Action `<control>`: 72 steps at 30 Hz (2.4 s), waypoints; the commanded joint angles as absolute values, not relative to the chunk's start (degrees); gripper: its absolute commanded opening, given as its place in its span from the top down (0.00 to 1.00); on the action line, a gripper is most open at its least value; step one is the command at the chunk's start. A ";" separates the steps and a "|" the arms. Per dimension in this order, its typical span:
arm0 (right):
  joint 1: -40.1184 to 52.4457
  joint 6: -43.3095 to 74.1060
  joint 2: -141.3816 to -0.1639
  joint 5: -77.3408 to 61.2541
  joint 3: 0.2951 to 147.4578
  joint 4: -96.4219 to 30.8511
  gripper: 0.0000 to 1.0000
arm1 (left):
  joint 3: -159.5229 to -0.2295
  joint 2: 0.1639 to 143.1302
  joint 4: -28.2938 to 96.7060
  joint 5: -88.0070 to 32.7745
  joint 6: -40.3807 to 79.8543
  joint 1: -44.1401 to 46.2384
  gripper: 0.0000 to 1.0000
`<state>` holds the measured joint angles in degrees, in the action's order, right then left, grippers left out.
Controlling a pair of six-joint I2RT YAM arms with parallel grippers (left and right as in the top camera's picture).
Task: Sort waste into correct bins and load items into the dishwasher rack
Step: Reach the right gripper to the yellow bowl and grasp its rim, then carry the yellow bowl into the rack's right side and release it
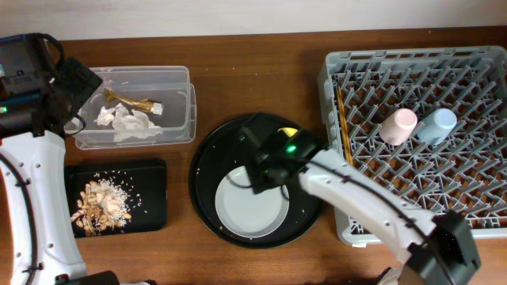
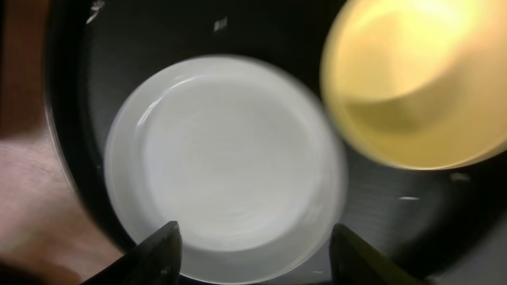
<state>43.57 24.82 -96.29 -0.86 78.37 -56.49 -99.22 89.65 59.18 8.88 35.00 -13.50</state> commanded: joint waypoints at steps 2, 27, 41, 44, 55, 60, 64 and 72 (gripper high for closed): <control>51.29 34.92 -98.59 -2.83 78.67 -53.58 0.37 | -99.26 89.89 59.27 9.50 35.16 -13.78 0.01; 38.59 25.98 -111.33 8.32 78.76 -35.75 0.53 | -99.26 89.89 59.27 9.50 35.16 -13.78 0.01; 37.47 27.05 -114.89 13.34 78.83 -35.48 0.65 | -99.26 89.89 59.27 9.47 35.16 -13.78 0.01; 37.47 27.05 -114.80 13.10 78.83 -35.66 0.73 | -99.26 89.89 59.27 9.47 35.16 -13.78 0.01; 37.47 27.03 -114.80 13.15 83.77 -40.97 0.96 | -99.26 89.89 59.27 9.47 35.16 -13.78 0.01; 36.75 27.05 -114.74 13.15 100.47 -56.23 0.96 | -99.26 89.89 59.27 9.50 35.16 -13.78 0.01; 32.99 27.94 -113.36 13.10 114.17 -69.41 0.96 | -99.26 89.89 59.27 9.47 35.16 -13.78 0.01; 5.13 28.49 -99.46 11.77 122.48 -89.06 0.96 | -99.26 89.89 59.27 9.47 35.16 -13.78 0.01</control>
<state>11.40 28.29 -103.88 11.57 121.10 -86.85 -99.22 89.65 59.33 9.04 35.00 -13.50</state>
